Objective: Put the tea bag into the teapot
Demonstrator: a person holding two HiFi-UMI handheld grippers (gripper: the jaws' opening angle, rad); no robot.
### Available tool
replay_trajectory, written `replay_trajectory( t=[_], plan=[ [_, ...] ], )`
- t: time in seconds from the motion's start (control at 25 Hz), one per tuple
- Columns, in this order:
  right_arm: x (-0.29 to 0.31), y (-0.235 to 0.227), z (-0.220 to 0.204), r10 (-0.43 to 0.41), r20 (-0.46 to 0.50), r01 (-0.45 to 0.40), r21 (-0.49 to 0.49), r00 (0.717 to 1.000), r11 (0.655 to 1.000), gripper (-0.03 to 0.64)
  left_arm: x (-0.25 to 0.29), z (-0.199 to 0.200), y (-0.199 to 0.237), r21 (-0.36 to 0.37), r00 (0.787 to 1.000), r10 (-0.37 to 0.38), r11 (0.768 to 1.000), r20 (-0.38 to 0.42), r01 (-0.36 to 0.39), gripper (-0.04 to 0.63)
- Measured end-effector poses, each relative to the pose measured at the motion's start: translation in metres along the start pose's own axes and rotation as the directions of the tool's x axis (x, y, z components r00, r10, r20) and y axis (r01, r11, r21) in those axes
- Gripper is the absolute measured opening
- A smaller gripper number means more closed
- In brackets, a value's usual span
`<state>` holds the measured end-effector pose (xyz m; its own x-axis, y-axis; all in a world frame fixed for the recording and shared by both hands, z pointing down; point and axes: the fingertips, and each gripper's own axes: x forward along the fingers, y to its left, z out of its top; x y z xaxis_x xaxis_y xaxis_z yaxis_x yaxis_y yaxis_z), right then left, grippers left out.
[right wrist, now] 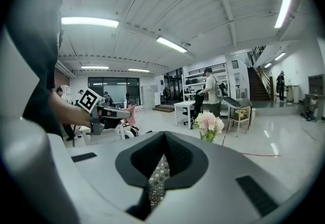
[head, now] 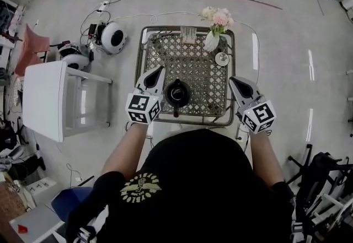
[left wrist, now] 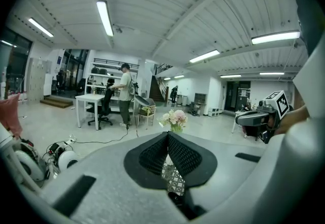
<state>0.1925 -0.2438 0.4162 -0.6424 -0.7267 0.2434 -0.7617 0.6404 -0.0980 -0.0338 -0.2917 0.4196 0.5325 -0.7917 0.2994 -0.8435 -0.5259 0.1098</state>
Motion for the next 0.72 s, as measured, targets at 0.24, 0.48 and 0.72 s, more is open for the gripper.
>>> replay_trajectory(
  t=[0.24,0.48,0.72],
  plan=[
    [-0.009,-0.006,0.005,-0.025,0.027,0.025,0.015,0.999,1.000,0.009,-0.003,0.005,-0.003,-0.011,1.000,0.010,1.000,0.003,-0.010,-0.003],
    [-0.014,-0.005,0.007,-0.064,0.035,0.063,0.046,0.997,0.997,0.009,-0.012,0.009,-0.005,-0.014,1.000,-0.010,1.000,-0.009,0.010,-0.003],
    [-0.017,0.003,0.010,-0.112,0.058,0.108,0.071,0.992,0.992,0.009,-0.019,0.003,0.005,0.006,0.998,-0.010,1.000,-0.055,0.010,-0.003]
  ],
)
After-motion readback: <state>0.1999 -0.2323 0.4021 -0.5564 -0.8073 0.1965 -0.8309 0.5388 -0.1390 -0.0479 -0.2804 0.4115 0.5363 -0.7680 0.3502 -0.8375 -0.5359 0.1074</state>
